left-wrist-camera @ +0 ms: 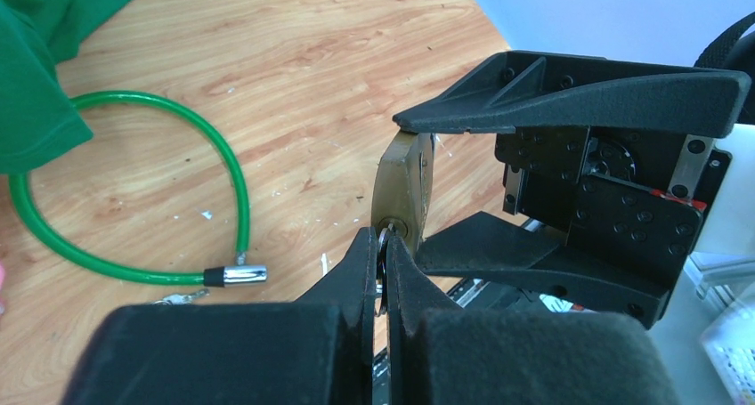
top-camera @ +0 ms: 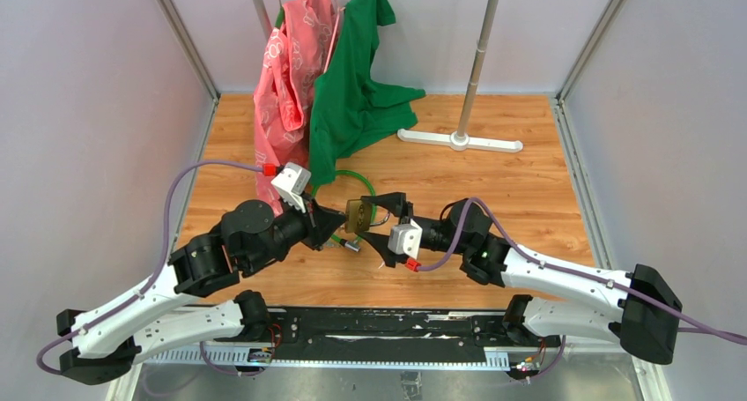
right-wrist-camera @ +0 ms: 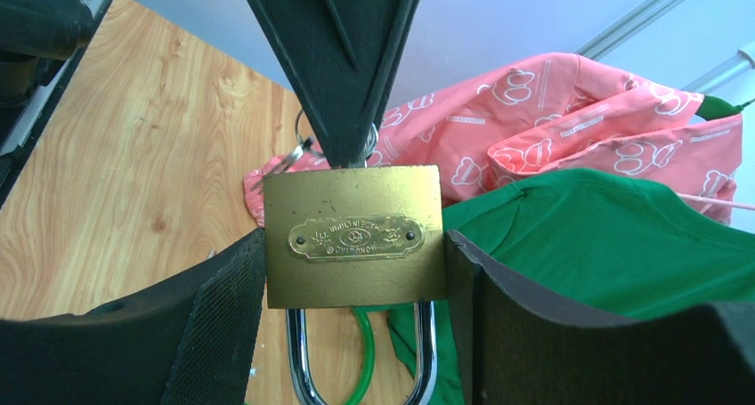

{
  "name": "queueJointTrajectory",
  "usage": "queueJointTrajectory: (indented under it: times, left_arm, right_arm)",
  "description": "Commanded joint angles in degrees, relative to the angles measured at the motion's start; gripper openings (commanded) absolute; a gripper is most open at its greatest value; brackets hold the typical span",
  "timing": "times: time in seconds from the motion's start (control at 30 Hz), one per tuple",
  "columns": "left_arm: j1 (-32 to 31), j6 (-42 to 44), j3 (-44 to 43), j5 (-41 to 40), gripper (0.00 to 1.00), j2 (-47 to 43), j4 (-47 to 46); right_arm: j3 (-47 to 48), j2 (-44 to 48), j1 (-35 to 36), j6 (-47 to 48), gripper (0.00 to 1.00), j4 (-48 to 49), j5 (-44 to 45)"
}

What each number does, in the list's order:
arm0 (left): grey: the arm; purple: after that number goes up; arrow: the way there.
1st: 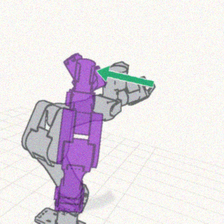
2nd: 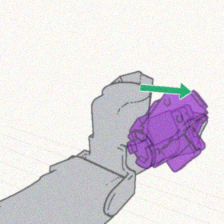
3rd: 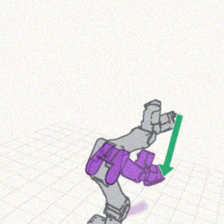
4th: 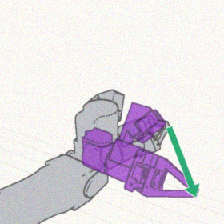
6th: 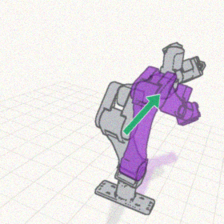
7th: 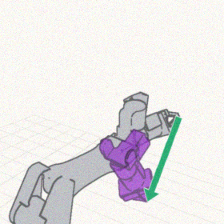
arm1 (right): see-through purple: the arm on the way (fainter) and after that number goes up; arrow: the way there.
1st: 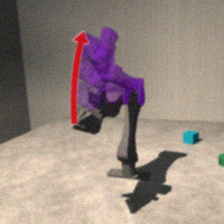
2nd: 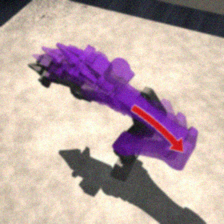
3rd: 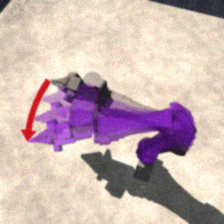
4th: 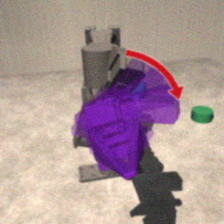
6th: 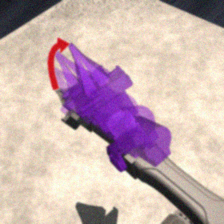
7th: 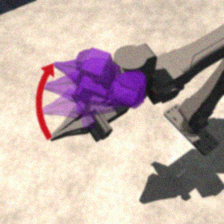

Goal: Unlock with the key

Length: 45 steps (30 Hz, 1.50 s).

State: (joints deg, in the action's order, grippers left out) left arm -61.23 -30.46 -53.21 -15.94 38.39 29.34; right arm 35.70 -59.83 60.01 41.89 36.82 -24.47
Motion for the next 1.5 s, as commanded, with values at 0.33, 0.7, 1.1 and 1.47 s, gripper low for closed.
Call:
queueJointTrajectory:
  times: [0.33, 0.7, 1.1, 1.47]
  left_arm:
    - [0.3, -0.3, 2.9, 1.3, 0.00, 2.9, -3.3]
    - [0.3, 1.8, 5.3, 2.4, 0.00, 3.4, -5.6]
    - [0.3, 8.5, 5.5, 5.7, 0.00, 3.6, -7.0]
    - [0.3, 13.9, 5.7, 6.7, 0.00, 4.5, -7.5]
  right_arm:
    - [1.7, 0.6, 2.3, -2.5, 0.00, 10.6, -2.4]
    - [0.9, 0.8, 2.4, -6.2, 0.00, 11.2, -1.0]
    - [2.6, 3.7, 2.4, -8.4, 0.00, 1.4, -0.7]
    - [5.0, 7.9, 2.4, -9.1, 0.00, -11.6, -4.3]
